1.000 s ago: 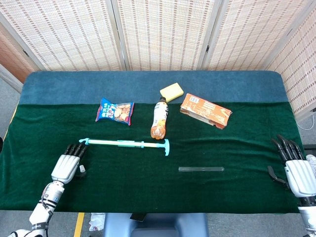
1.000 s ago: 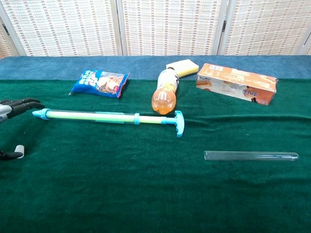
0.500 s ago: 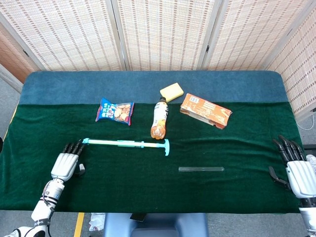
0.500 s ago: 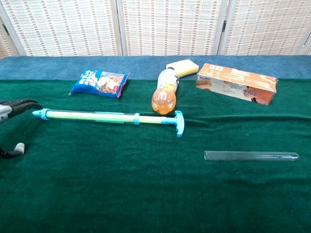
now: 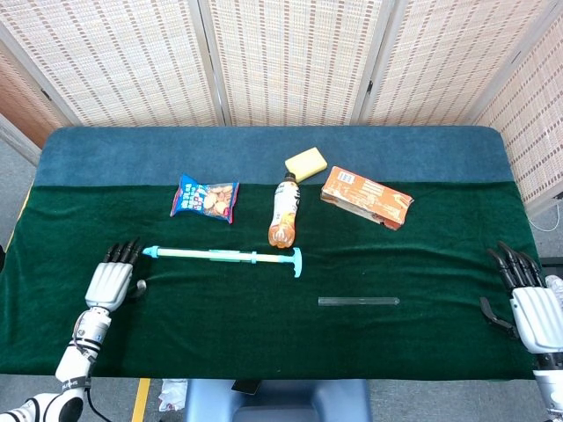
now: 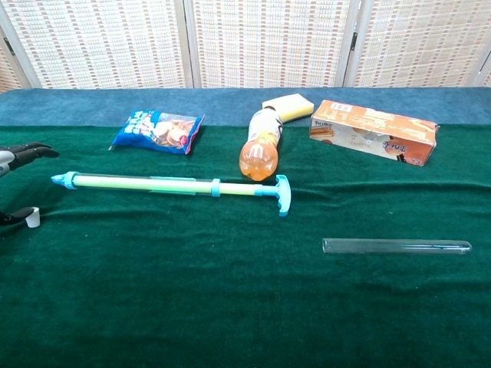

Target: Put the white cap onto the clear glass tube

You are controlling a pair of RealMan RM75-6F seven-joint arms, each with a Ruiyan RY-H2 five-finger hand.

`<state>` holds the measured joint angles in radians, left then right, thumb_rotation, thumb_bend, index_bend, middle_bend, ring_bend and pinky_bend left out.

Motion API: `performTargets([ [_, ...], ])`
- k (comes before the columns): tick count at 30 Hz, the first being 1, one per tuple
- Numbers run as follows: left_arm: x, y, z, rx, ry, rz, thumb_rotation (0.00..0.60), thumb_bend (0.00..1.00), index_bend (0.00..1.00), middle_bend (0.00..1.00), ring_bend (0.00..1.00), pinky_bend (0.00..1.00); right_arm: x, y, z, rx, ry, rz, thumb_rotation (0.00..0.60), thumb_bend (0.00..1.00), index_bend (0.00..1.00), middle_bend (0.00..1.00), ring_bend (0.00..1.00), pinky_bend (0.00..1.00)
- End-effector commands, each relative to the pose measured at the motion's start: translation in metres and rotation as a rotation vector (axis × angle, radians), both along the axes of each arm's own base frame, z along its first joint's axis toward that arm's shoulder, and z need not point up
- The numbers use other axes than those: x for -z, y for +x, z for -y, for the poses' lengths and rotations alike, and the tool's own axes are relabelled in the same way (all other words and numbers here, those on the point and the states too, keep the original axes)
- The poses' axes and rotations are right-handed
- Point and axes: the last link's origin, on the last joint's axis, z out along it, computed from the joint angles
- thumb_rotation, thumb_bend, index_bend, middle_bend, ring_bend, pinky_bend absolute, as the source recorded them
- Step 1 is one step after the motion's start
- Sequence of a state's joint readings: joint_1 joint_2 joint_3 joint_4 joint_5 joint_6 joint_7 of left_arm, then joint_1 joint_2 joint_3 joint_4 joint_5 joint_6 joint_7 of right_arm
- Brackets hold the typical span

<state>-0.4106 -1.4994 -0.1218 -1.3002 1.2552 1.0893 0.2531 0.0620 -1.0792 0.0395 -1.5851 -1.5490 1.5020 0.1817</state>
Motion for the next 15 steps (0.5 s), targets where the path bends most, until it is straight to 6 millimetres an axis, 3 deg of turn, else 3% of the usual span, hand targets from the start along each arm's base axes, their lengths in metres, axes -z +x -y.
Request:
performTargets([
  [1, 0.0000, 0.0005, -0.0044, -0.006, 0.010, 0.004, 0.600, 0.27, 0.00, 0.00, 0.00, 0.00, -0.0003, -0.0002, -0.0006, 0.001, -0.001, 0.000, 0.600, 0.49, 0.03, 0.03, 0.02, 0.00],
  [15, 0.0003, 0.0010, -0.0023, -0.036, -0.015, -0.022, 0.600, 0.27, 0.00, 0.00, 0.00, 0.00, -0.0022, -0.0007, -0.0015, 0.002, -0.008, -0.002, 0.600, 0.49, 0.03, 0.03, 0.02, 0.00],
])
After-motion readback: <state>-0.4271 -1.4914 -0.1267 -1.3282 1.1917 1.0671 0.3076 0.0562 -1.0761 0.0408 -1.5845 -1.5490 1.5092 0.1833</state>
